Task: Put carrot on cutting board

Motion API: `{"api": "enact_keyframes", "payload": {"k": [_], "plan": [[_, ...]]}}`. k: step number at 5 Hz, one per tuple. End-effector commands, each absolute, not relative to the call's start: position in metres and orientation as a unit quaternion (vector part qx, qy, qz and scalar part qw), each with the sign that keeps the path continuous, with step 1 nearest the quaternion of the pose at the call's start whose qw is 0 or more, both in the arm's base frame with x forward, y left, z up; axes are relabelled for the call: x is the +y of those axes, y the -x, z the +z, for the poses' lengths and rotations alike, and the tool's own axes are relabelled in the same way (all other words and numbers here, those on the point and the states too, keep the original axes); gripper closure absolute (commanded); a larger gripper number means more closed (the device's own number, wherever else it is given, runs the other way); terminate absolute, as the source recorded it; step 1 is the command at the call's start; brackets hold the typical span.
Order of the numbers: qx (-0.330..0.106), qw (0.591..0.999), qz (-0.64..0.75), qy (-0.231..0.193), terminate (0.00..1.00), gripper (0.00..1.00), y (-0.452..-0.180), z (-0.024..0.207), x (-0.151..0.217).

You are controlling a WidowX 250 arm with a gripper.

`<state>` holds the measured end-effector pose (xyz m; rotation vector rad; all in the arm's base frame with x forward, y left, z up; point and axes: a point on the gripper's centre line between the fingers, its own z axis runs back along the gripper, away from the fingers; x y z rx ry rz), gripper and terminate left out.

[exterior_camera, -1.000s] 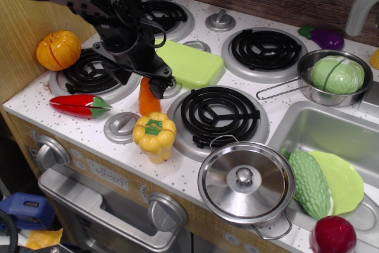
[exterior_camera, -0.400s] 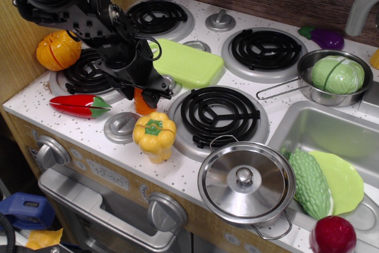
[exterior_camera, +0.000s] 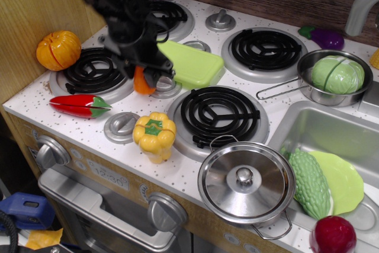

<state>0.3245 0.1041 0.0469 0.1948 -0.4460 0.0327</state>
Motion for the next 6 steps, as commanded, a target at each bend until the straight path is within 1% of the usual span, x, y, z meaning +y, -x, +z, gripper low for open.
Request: {"api": "enact_keyframes", "payload": {"k": [1, 2, 3, 4, 5, 6], "plan": [[-0.288, 0.951, -0.013, -0.111, 0.0, 0.0, -0.365, 0.076, 0.117], [-0.312, 0.942, -0.031, -0.118, 0.0, 1.0, -0.385, 0.077, 0.118], [-0.322, 0.941, -0.032, -0.095, 0.0, 1.0, -0.396, 0.07, 0.115], [-0.33, 0.939, -0.032, -0.087, 0.0, 0.0, -0.398, 0.069, 0.108], [-0.33, 0.939, -0.032, -0.087, 0.0, 0.0, -0.398, 0.069, 0.108], [-0.33, 0.939, -0.032, -0.087, 1.0, 0.0, -0.398, 0.069, 0.108]]}}
